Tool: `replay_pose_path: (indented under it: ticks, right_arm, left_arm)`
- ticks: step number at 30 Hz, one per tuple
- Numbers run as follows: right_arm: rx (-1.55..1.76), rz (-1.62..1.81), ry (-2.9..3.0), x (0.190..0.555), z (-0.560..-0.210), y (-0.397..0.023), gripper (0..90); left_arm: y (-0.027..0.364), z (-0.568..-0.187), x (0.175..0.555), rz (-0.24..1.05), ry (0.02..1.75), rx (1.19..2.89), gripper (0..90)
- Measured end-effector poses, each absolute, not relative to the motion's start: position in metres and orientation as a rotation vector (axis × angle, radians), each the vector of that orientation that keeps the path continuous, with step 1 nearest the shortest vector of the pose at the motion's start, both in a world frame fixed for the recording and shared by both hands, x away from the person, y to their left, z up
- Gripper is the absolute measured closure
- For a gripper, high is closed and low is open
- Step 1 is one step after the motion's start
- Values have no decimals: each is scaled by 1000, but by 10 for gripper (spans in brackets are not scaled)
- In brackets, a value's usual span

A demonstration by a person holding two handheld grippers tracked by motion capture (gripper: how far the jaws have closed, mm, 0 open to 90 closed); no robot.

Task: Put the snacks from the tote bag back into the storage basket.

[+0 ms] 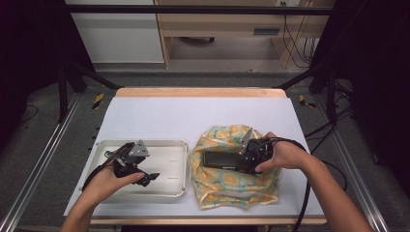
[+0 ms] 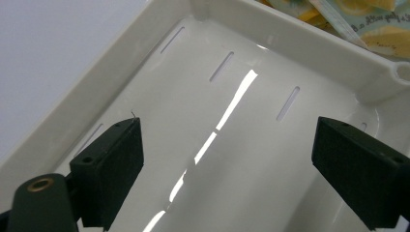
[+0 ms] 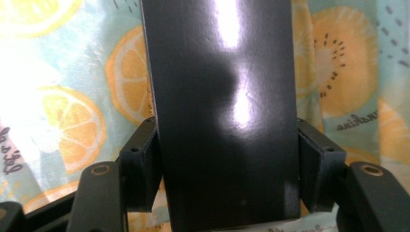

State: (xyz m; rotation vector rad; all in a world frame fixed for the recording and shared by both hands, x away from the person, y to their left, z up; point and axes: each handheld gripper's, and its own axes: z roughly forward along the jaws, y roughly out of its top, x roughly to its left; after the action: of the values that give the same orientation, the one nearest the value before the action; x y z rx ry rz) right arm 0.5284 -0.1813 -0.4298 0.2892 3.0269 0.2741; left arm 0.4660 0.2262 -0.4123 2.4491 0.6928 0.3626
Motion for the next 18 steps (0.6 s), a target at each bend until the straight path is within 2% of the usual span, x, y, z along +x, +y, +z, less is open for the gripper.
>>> replay_pose_path:
  ticks: [18]
  right_arm:
    - [247, 311, 3028, 524, -431, -190, 420]
  left_arm:
    - [226, -413, 465, 350, 690, 2463, 112]
